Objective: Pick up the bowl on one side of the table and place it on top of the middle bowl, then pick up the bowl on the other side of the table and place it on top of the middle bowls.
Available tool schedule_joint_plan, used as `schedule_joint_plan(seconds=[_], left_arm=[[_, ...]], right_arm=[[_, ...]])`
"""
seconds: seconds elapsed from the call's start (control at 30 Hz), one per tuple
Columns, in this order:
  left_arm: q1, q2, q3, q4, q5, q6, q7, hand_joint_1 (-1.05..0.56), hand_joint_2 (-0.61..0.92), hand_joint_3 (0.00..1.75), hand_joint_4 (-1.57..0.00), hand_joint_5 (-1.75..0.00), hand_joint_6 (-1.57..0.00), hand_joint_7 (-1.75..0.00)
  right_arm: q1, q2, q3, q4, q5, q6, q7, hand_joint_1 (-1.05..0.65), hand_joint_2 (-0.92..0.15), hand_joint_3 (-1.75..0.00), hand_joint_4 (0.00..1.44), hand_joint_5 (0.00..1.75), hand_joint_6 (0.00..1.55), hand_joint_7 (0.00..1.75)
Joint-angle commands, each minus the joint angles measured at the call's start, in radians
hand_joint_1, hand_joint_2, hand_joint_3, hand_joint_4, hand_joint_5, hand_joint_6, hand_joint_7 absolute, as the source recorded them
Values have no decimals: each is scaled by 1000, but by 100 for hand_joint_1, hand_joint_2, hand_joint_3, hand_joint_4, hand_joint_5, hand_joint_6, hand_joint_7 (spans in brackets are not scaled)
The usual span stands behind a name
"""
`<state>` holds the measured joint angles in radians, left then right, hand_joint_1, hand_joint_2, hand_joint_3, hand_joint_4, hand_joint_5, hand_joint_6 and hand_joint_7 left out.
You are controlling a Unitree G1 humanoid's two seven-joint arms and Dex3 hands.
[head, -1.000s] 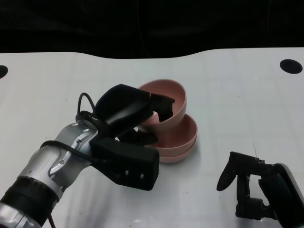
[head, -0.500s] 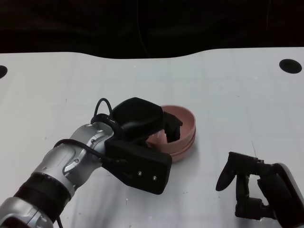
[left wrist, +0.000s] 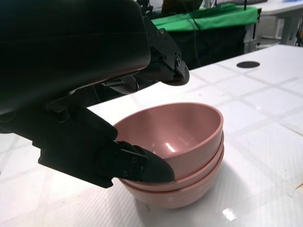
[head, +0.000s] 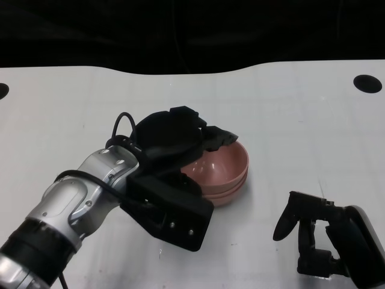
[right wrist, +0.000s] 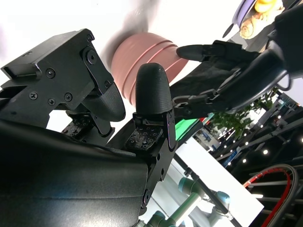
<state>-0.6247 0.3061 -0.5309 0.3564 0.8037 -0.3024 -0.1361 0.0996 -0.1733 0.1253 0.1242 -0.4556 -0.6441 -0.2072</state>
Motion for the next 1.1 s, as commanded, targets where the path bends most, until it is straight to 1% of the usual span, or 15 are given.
schedule_joint_plan(seconds=[0.03, 0.1, 0.23, 0.47, 0.5, 0.57, 0.6, 0.63, 0.7, 0.73, 0.83, 0.9, 0.97, 1.0, 1.1], left_arm=[[54, 34, 43, -49, -40, -15, 20, -71, 92, 25, -1, -49, -28, -2], [66, 35, 52, -57, -47, -22, 28, -70, 92, 23, -1, -51, -29, -2], [179, 65, 137, -114, -154, -92, 65, -61, 92, 22, -7, -56, -33, -4], [313, 59, 238, -66, -258, -289, 237, -54, 92, 18, -16, -62, -42, -7], [334, 55, 252, -62, -278, -311, 250, -51, 92, 20, -10, -86, -45, -11], [379, 44, 281, -64, -321, -354, 272, -50, 92, 22, -4, -111, -48, -18], [401, 37, 293, -71, -343, -365, 275, -48, 92, 21, -6, -126, -44, -42], [415, 31, 302, -75, -358, -372, 276, -47, 92, 21, -8, -138, -33, -77], [456, 17, 319, -89, -401, -393, 272, -47, 92, 20, -9, -145, -27, -97], [479, 9, 327, -97, -426, -407, 270, -44, 92, 23, -16, -158, -23, -126], [573, -14, 345, -136, -482, -447, 265, -39, 92, 23, -25, -172, -21, -160], [618, -27, 353, -169, -507, -438, 250, -37, 92, 22, -27, -174, -19, -166], [649, -43, 357, -198, -552, -418, 224, -33, 90, 22, -27, -174, -20, -163], [664, -50, 357, -212, -588, -407, 204, -30, 87, 25, -31, -171, -26, -156], [697, -60, 357, -245, -681, -369, 139, -23, 60, 74, -46, -161, -47, -137]], right_arm=[[2, -8, -6, -3, 1, 2, -7, -6, -15, -167, 95, 175, 83, 151], [2, -8, -6, -3, 1, 3, -6, -6, -15, -168, 95, 175, 84, 152], [1, -7, -4, 4, 9, 0, -1, -6, -14, -168, 95, 175, 83, 152], [4, -9, -6, 10, 21, -4, 6, -4, -14, -169, 94, 175, 83, 150], [5, -10, -6, 11, 22, -7, 6, -4, -14, -169, 94, 175, 83, 149], [6, -12, -6, 13, 21, -11, 6, -4, -14, -168, 94, 175, 83, 149], [7, -12, -6, 13, 20, -12, 6, -4, -14, -168, 94, 175, 83, 148], [8, -12, -6, 12, 20, -13, 6, -4, -14, -168, 94, 175, 83, 148], [9, -14, -7, 11, 20, -13, 7, -4, -14, -168, 94, 175, 84, 148], [11, -15, -8, 10, 20, -13, 7, -4, -14, -168, 94, 175, 84, 148], [15, -20, -11, 13, 28, -20, 14, -4, -14, -168, 94, 175, 84, 147], [20, -23, -13, 9, 28, -20, 15, -4, -15, -167, 93, 175, 84, 147], [24, -26, -14, 5, 31, -20, 17, -4, -15, -167, 93, 175, 84, 147], [26, -27, -15, 3, 34, -21, 19, -3, -15, -167, 93, 175, 84, 147], [30, -27, -15, -3, 36, -16, 23, -3, -16, -167, 93, 175, 84, 146]])
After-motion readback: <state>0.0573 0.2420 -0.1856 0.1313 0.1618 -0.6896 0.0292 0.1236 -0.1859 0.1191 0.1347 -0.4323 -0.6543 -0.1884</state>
